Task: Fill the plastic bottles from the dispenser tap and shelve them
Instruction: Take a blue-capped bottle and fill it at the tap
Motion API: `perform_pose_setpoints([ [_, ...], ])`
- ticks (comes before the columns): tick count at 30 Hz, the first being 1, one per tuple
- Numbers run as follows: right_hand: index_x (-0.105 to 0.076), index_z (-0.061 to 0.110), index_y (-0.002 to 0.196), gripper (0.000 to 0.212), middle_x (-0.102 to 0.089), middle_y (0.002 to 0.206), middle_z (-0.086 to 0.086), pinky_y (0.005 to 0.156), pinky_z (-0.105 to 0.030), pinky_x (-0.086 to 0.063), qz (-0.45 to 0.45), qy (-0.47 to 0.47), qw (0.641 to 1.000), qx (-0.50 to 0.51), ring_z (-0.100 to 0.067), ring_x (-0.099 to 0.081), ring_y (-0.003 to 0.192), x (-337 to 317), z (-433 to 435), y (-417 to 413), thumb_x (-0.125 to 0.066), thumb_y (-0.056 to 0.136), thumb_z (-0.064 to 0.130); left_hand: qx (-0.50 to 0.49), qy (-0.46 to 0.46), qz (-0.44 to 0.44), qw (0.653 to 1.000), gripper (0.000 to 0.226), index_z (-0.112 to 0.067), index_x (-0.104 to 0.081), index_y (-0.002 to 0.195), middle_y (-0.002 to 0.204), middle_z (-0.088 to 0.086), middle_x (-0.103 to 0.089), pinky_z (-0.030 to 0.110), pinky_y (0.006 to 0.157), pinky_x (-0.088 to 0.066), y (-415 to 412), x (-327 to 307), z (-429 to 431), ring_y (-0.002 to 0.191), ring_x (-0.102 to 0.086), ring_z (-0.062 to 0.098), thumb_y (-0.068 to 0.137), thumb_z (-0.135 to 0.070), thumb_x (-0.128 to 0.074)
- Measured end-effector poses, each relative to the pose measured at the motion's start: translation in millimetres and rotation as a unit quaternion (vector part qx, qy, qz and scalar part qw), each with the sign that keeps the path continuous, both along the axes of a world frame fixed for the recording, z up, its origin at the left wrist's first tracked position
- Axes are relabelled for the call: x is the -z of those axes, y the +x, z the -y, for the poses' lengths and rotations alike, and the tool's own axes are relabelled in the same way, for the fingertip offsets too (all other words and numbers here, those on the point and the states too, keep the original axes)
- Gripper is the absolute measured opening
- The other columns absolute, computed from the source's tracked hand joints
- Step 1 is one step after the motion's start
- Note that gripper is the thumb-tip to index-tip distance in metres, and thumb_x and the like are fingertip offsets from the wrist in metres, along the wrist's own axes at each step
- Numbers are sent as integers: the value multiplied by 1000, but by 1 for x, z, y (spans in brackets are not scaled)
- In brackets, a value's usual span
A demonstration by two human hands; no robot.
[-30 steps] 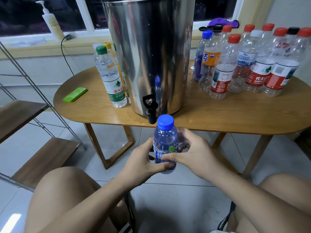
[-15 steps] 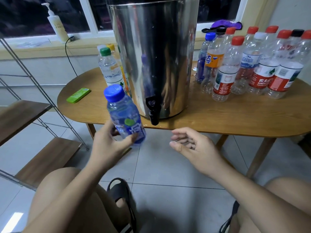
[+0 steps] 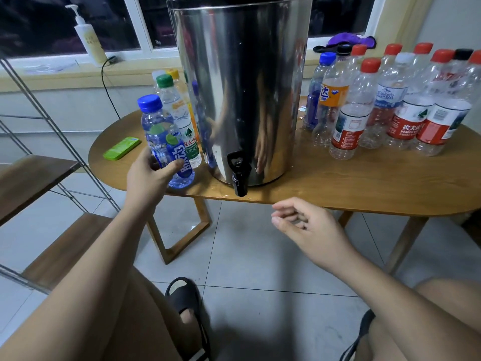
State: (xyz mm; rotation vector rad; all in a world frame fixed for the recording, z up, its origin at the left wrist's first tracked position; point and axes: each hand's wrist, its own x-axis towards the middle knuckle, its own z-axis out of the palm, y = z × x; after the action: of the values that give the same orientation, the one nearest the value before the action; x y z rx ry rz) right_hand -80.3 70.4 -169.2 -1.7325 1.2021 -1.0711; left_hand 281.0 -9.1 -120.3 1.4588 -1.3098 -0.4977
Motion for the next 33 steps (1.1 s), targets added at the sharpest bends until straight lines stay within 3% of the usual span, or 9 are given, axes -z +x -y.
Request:
perform_pose_setpoints([
  [5,-77,31,113,19,-79,103,12,83,-28,-60,9,-15,999,50,-12,-75,96,-9,4,-9,-80,98,20,6,15,31,999,47,-31,-64,136,119,-16,-78,21,79,-56,1,-2,16,107,-74,5,94,-36,-84],
  [9,-77,32,111,14,-79,101,8,86,-55,-64,35,-33,992,113,-21,-77,91,-16,18,-25,-78,99,24,-3,13,55,998,48,-37,-62,139,120,-21,-75,32,91,-58,2,-4,27,114,-70,2,96,-44,-81],
  [12,-76,29,112,13,-78,99,5,83,-61,-63,31,-57,985,157,-22,-78,91,-19,30,-41,-77,100,25,-18,8,65,998,44,-39,-63,138,116,-25,-74,36,95,-59,0,-5,33,112,-69,0,98,-43,-79],
  [15,-74,30,112,13,-77,100,6,84,-60,-64,10,-69,977,203,-19,-78,93,-22,43,-59,-76,100,27,-36,0,84,996,45,-36,-66,137,118,-20,-74,33,94,-58,2,-3,36,108,-68,-6,96,-45,-81],
  [21,-70,27,119,26,-75,107,13,92,-46,-64,-49,-86,948,302,-4,-73,96,-35,70,-82,-80,97,35,-66,24,86,994,56,-29,-64,140,123,-13,-71,33,83,-60,7,5,23,104,-69,3,91,-45,-86],
  [24,-64,28,122,41,-71,114,8,89,-45,-63,-54,-100,927,358,-8,-71,92,-40,87,-89,-85,90,43,-67,43,43,996,50,-26,-63,135,115,-11,-72,23,69,-57,3,7,9,99,-71,2,92,-40,-87],
  [26,-61,24,127,55,-66,123,3,87,-42,-61,-69,-106,913,388,-13,-69,93,-43,96,-92,-88,85,48,-53,49,33,997,40,-23,-66,127,107,-7,-75,31,73,-63,-2,8,0,88,-73,2,93,-31,-86],
  [29,-57,18,136,77,-61,136,-3,93,-39,-54,-97,-92,907,401,-23,-67,110,-41,110,-94,-91,78,57,-5,78,50,996,28,-26,-71,115,99,-5,-78,40,84,-62,-11,14,-14,87,-75,8,92,-31,-86],
  [33,-56,19,140,87,-66,139,-4,100,-38,-51,-91,-66,914,390,-25,-63,127,-38,129,-92,-91,73,62,64,106,75,989,21,-28,-74,104,89,-7,-77,35,77,-57,-29,23,-35,85,-72,14,92,-42,-86],
])
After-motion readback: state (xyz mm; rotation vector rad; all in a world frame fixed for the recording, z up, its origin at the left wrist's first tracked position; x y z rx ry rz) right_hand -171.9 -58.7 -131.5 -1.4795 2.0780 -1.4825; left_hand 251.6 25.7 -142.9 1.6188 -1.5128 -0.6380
